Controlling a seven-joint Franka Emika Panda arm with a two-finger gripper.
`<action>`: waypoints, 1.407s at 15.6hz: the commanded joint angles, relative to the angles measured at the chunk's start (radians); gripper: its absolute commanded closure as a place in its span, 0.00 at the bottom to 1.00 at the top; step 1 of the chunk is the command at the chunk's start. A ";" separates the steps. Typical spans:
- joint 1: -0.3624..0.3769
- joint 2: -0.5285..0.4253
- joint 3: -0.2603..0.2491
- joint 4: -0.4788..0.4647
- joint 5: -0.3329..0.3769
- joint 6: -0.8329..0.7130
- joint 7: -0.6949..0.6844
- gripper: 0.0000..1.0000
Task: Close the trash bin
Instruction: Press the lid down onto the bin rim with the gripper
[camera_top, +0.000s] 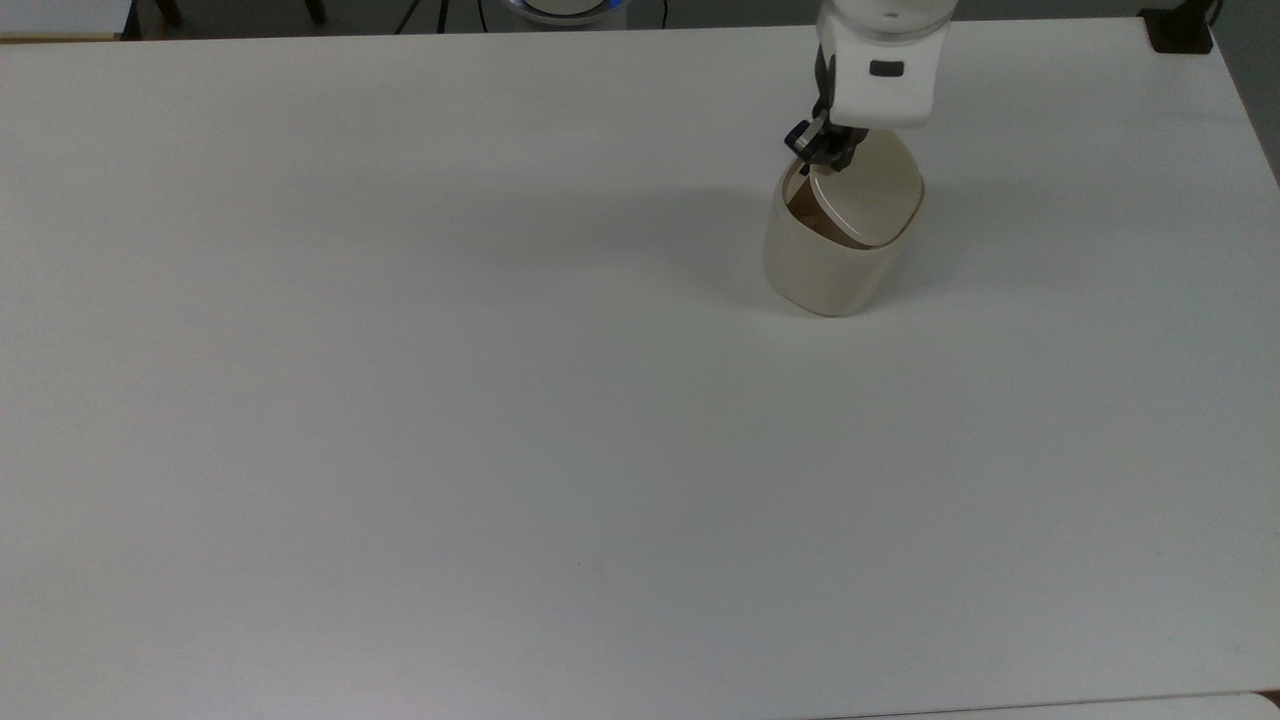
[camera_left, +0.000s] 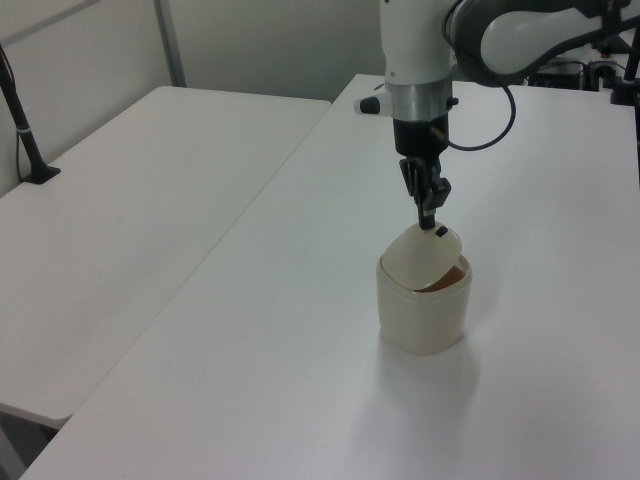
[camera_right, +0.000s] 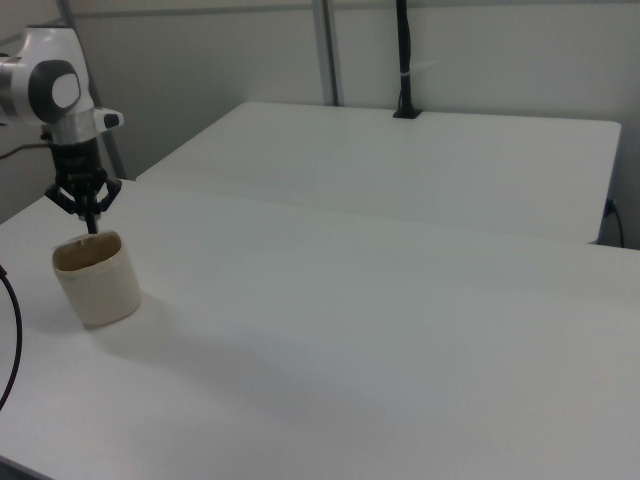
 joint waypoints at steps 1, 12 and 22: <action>0.010 -0.020 -0.014 -0.069 -0.025 -0.003 -0.034 1.00; 0.022 0.000 -0.014 -0.143 -0.032 0.074 -0.022 1.00; 0.028 0.006 -0.002 -0.177 -0.048 0.152 0.046 1.00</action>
